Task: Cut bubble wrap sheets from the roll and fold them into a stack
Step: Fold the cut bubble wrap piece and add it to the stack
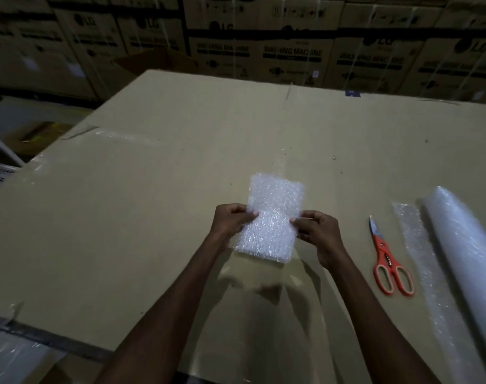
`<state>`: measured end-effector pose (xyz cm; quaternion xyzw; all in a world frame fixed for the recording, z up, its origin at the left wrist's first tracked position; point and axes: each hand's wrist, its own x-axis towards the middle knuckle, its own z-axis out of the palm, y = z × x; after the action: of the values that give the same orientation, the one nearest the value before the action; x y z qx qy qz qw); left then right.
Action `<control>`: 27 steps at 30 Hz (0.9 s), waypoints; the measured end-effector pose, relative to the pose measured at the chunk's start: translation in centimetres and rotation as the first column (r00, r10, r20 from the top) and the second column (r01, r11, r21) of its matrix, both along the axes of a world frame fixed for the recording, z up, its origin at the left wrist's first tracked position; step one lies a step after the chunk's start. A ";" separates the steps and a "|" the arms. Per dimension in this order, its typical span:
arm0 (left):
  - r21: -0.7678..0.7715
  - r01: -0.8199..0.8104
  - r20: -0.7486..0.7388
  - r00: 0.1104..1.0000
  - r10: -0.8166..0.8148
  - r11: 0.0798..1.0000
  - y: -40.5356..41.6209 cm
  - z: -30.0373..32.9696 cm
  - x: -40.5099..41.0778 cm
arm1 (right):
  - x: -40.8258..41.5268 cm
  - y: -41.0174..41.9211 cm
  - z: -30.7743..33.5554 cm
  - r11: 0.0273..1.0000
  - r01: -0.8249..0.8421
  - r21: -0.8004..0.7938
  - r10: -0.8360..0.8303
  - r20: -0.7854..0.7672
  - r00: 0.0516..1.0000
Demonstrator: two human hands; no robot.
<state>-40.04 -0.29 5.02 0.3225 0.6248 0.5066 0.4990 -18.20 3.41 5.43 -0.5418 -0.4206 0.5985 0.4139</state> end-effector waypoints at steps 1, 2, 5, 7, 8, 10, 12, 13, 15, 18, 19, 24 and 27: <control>-0.008 -0.006 -0.018 1.000 0.006 1.000 -0.1 -0.1 -0.9 | -1.0 -0.1 -0.2 1.000 0.000 0.008 -0.001 0.008 1.000; -0.015 -0.007 -0.024 1.000 0.007 1.000 -0.2 -0.2 -1.9 | -2.1 0.0 -0.4 1.000 0.003 0.016 -0.003 0.016 1.000; -0.029 -0.020 -0.010 1.000 0.020 0.999 -0.1 -1.0 -5.8 | -6.0 0.8 -1.3 0.999 0.006 0.034 -0.008 0.055 0.998; -0.027 -0.057 -0.046 0.997 0.056 0.998 0.4 -1.7 -8.8 | -9.2 1.5 -2.0 0.999 0.009 0.038 -0.013 0.099 0.995; -0.022 -0.085 -0.080 0.993 0.083 0.996 0.7 -2.1 -10.3 | -10.9 1.9 -2.3 0.999 0.015 0.037 -0.019 0.123 0.992; -0.006 -0.132 -0.177 0.976 0.128 0.991 1.4 -2.8 -13.4 | -14.2 2.6 -2.9 0.999 0.031 0.032 -0.036 0.174 0.984; 0.006 -0.140 -0.281 0.950 0.136 0.990 2.4 -3.4 -16.4 | -17.4 3.4 -3.6 0.998 0.048 0.042 -0.057 0.244 0.968; 0.008 -0.134 -0.320 0.939 0.130 0.991 2.9 -3.6 -17.8 | -18.8 3.8 -3.9 0.997 0.058 0.048 -0.069 0.280 0.957; 0.000 -0.118 -0.381 0.918 0.109 0.993 4.1 -4.0 -20.2 | -21.4 4.6 -4.4 0.996 0.078 0.047 -0.089 0.348 0.933; -0.018 -0.088 -0.434 0.898 0.072 0.996 5.8 -4.3 -22.9 | -24.6 5.8 -4.9 0.993 0.106 0.048 -0.116 0.427 0.897; -0.022 -0.080 -0.445 0.893 0.062 0.997 6.3 -4.4 -23.6 | -25.5 6.3 -5.0 0.993 0.109 0.054 -0.122 0.451 0.884; -0.001 -0.031 -0.551 0.834 0.025 1.000 7.8 -5.4 -25.9 | -28.6 7.8 -5.2 0.993 0.069 0.099 -0.114 0.593 0.797; 0.032 0.036 -0.672 0.741 -0.005 0.999 7.9 -6.5 -26.4 | -29.5 7.8 -5.5 0.990 -0.015 0.143 -0.085 0.661 0.746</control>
<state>-66.45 7.57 -1.51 0.5007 0.7478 0.3644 0.2393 -47.69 11.23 -0.02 -0.6969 -0.5709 0.3275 0.2849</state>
